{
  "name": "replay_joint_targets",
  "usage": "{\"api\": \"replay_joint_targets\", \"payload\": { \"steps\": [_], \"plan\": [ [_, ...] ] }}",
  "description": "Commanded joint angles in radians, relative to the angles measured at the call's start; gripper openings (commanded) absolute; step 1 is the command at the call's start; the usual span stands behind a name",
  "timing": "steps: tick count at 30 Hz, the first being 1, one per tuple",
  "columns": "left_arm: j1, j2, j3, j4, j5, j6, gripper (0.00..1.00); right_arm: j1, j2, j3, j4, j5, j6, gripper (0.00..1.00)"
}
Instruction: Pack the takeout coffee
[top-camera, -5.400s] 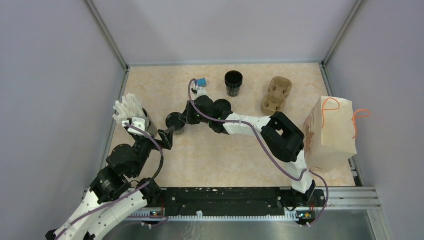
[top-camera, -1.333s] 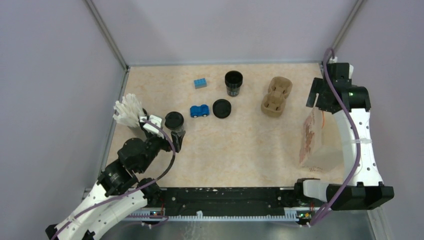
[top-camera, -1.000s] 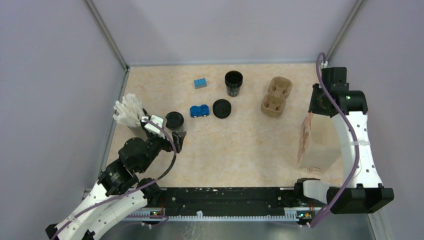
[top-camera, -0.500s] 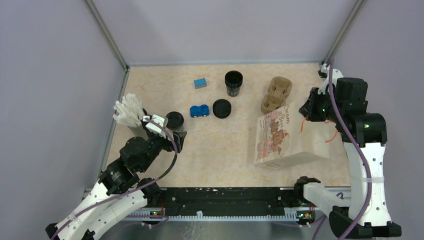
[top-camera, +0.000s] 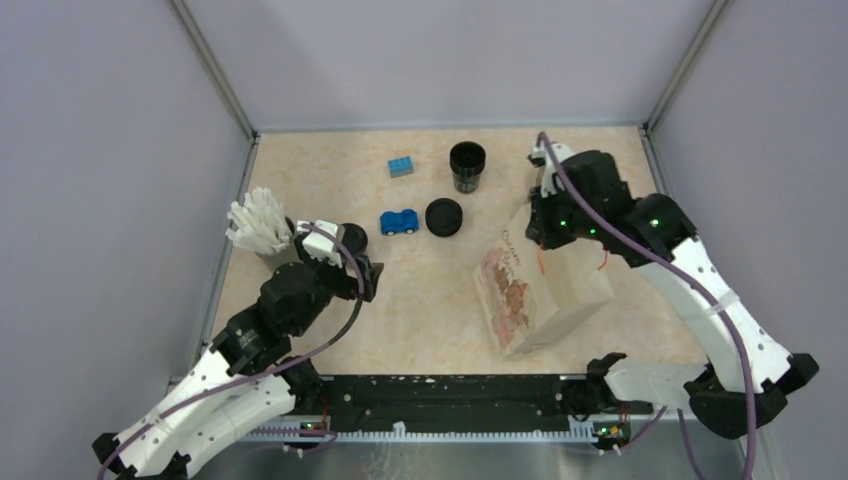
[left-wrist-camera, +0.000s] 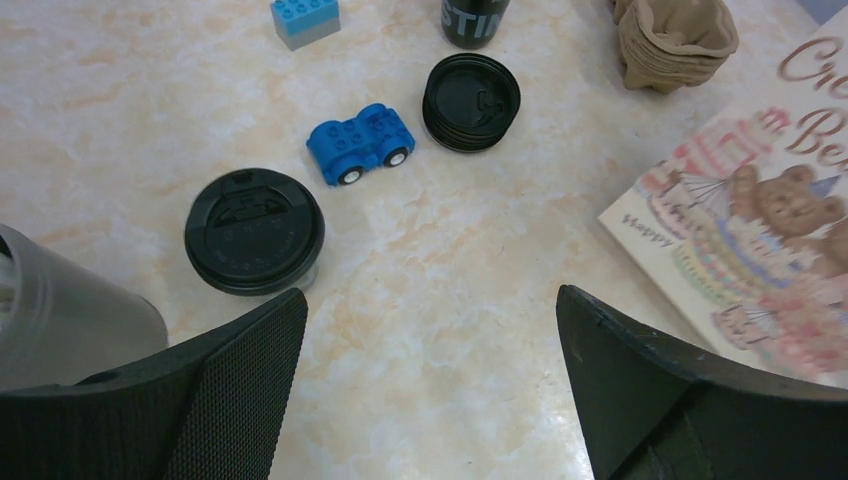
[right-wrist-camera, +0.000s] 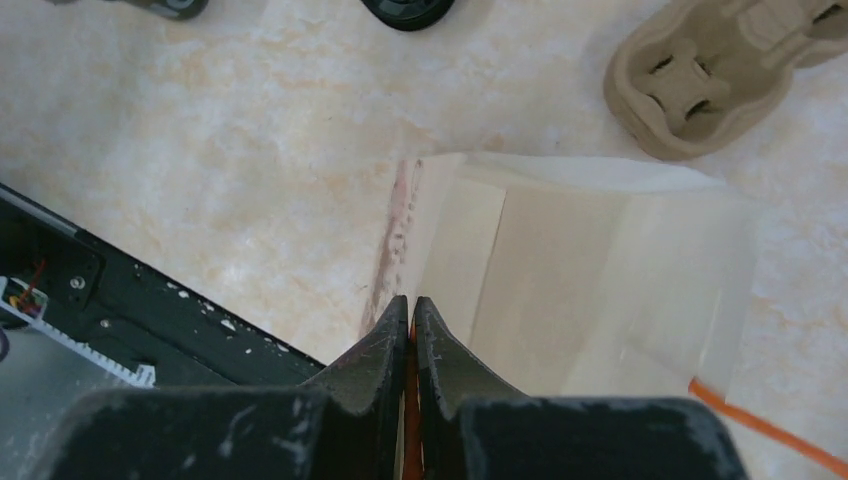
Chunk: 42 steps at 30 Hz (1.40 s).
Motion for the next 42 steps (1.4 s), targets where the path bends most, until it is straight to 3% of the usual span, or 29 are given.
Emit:
{"api": "replay_joint_targets", "payload": {
  "steps": [1,7,13,18,24,37,42],
  "plan": [
    [0.005,0.02,0.043,-0.02,-0.005,-0.164,0.99,0.173,0.093,0.044,0.071,0.187,0.053,0.03],
    [0.005,-0.017,0.009,-0.025,-0.023,-0.194,0.99,0.356,0.229,0.081,0.095,0.277,0.073,0.05],
    [0.005,-0.023,-0.002,-0.018,-0.019,-0.178,0.99,0.384,0.262,0.072,0.172,0.242,0.094,0.07],
    [0.004,-0.026,-0.001,-0.012,-0.027,-0.162,0.99,0.385,0.264,0.08,0.185,0.214,0.101,0.33],
    [0.005,-0.028,0.024,-0.003,-0.023,-0.142,0.99,0.384,0.241,0.158,0.183,0.216,0.105,0.53],
    [0.005,-0.023,0.067,-0.019,0.049,-0.117,0.99,0.384,0.204,0.358,0.124,0.366,0.115,0.58],
    [0.005,-0.003,0.088,-0.024,0.145,-0.094,0.99,0.381,0.088,0.292,0.251,0.53,0.095,0.62]
  ]
}}
